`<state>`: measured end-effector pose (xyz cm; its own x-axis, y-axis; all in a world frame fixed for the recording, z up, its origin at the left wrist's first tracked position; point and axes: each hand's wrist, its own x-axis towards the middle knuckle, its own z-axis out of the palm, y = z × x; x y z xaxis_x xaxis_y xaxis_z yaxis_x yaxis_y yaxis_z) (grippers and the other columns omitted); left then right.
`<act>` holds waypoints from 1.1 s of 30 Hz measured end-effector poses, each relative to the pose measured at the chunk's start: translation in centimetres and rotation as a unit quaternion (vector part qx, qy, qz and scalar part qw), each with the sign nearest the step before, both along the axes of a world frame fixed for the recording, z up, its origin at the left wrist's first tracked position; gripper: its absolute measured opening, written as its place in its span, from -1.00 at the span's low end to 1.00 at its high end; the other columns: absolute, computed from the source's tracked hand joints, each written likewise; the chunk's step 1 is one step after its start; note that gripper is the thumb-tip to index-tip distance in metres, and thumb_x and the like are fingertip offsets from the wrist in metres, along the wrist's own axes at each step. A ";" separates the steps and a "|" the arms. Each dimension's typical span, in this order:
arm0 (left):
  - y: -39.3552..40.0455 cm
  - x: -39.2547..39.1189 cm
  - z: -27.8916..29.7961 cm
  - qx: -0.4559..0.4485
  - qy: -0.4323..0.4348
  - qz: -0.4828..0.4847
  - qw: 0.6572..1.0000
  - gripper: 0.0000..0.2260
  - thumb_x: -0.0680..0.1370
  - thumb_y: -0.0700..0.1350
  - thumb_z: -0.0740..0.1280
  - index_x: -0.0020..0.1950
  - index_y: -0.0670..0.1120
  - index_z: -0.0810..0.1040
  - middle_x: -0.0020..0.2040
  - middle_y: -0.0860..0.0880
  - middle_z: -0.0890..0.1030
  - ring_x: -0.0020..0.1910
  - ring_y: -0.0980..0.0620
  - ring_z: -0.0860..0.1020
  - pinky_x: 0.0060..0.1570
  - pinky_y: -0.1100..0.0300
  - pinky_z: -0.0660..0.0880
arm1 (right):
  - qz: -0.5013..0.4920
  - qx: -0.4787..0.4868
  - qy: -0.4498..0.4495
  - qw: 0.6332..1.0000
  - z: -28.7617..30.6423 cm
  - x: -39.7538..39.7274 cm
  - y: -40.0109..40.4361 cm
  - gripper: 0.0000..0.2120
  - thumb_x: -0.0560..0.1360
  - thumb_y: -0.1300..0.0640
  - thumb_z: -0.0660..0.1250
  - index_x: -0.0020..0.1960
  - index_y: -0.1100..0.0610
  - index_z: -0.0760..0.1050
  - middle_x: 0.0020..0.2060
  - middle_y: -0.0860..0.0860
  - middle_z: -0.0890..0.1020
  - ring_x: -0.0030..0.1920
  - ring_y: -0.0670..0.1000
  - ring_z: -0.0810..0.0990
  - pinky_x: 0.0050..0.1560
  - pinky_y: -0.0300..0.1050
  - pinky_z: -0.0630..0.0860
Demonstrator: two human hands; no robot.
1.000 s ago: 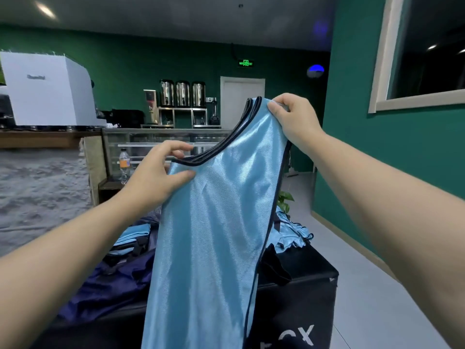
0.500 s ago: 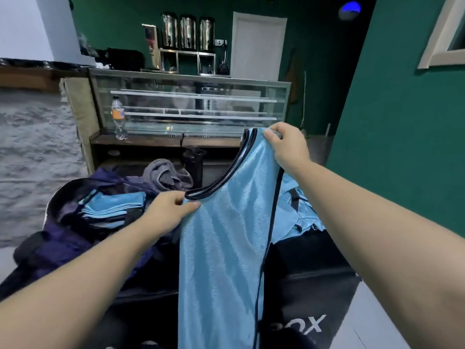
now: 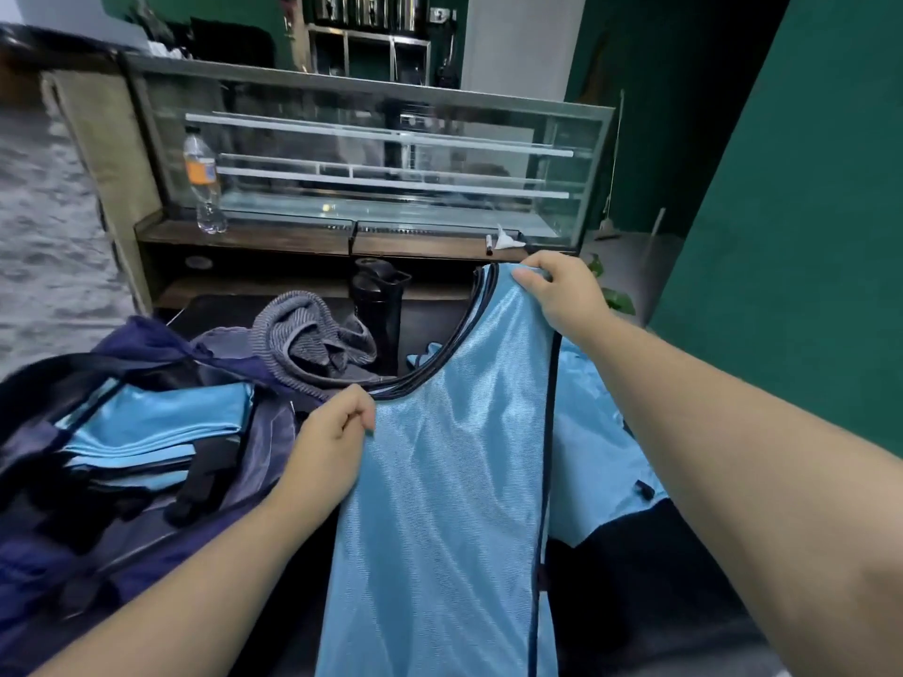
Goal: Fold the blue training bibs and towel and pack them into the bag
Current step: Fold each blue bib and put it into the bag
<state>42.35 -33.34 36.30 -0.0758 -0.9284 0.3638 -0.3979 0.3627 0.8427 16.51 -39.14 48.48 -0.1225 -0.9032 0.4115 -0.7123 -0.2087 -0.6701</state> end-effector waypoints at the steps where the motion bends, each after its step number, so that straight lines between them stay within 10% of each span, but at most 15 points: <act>1: -0.6 -0.1 -0.9 0.015 0.006 0.004 1.000 -0.63 0.53 -0.44 0.12 -0.32 -0.03 0.41 -0.50 0.07 0.31 -0.54 0.14 0.24 -0.53 0.34 0.15 | 0.002 0.008 0.007 1.000 -0.5 0.0 -1.0 -0.83 0.61 0.08 0.24 -0.09 0.15 0.49 -0.27 -0.08 0.49 -0.27 -0.12 0.42 -0.41 -0.48 0.28; 8: -4.2 -0.7 -6.3 0.032 -0.040 -0.001 0.999 -0.68 0.59 -0.34 0.16 0.07 0.04 0.57 -0.04 0.14 0.55 -0.12 0.27 0.49 -0.11 0.51 0.34 | 0.001 0.098 0.051 0.994 -6.4 -0.1 -6.7 -0.82 0.64 0.14 0.13 -0.10 0.15 0.42 -0.25 -0.07 0.46 -0.14 -0.01 0.40 -0.15 -0.18 0.25; 20: -6.1 0.4 -11.1 -0.001 -0.128 -0.021 0.992 -0.71 0.50 -0.37 0.31 0.08 -0.07 0.67 -0.23 0.07 0.52 -0.12 0.23 0.44 -0.08 0.52 0.30 | -0.021 0.048 -0.007 0.999 -11.0 0.7 -5.3 -0.85 0.56 0.03 0.29 -0.15 0.04 0.53 -0.23 -0.20 0.55 -0.15 -0.13 0.51 -0.11 -0.18 0.41; 27: -5.8 0.4 -10.8 0.021 -0.154 -0.009 0.988 -0.66 0.49 -0.41 0.24 0.12 -0.10 0.66 -0.13 0.01 0.51 -0.08 0.07 0.48 -0.07 0.47 0.28 | 0.074 -0.056 0.067 0.993 -11.4 2.4 3.5 -0.90 0.53 0.06 0.35 -0.11 0.05 0.60 -0.28 -0.28 0.47 -0.15 -0.24 0.43 -0.06 -0.36 0.30; 33: -5.8 0.4 -10.9 0.010 -0.192 -0.010 0.981 -0.65 0.50 -0.38 0.22 0.14 -0.07 0.63 -0.02 0.01 0.51 0.04 -0.02 0.48 0.10 0.21 0.37 | 0.174 -0.060 0.195 0.963 -15.5 3.1 10.2 -0.75 0.53 -0.13 0.21 -0.01 -0.04 0.59 -0.24 -0.19 0.50 -0.17 -0.12 0.44 -0.07 -0.08 0.38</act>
<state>42.77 -39.14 25.38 -0.2215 -0.9322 0.2863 -0.6810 0.3580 0.6388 19.65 -28.97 33.02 0.3639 -0.8045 0.4693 -0.7785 -0.5393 -0.3209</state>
